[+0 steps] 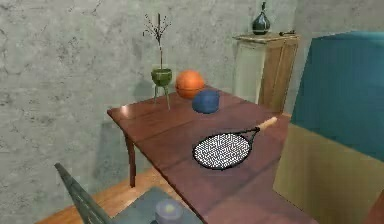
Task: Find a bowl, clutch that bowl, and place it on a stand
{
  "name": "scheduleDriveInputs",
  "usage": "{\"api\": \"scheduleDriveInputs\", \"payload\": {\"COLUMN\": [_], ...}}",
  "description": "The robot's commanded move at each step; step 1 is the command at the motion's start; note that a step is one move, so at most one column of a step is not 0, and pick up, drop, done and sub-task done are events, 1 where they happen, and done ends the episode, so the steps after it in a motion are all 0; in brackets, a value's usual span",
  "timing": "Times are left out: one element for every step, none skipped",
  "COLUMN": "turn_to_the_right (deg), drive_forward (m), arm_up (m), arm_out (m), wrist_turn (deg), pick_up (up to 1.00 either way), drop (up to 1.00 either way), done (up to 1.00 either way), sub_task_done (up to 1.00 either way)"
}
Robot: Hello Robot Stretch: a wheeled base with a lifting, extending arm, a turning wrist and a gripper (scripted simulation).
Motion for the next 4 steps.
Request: {"api": "scheduleDriveInputs", "payload": {"turn_to_the_right": [45.0,45.0,30.0,3.0], "drive_forward": [0.00,0.00,0.00,0.00], "arm_up": [0.00,0.00,0.00,0.00], "arm_out": [0.00,0.00,0.00,0.00], "wrist_turn": [0.0,0.0,0.0,0.0], "pick_up": [0.00,0.00,0.00,0.00], "drop": [0.00,0.00,0.00,0.00], "done": [0.00,0.00,0.00,0.00], "sub_task_done": [0.00,0.00,0.00,0.00]}}
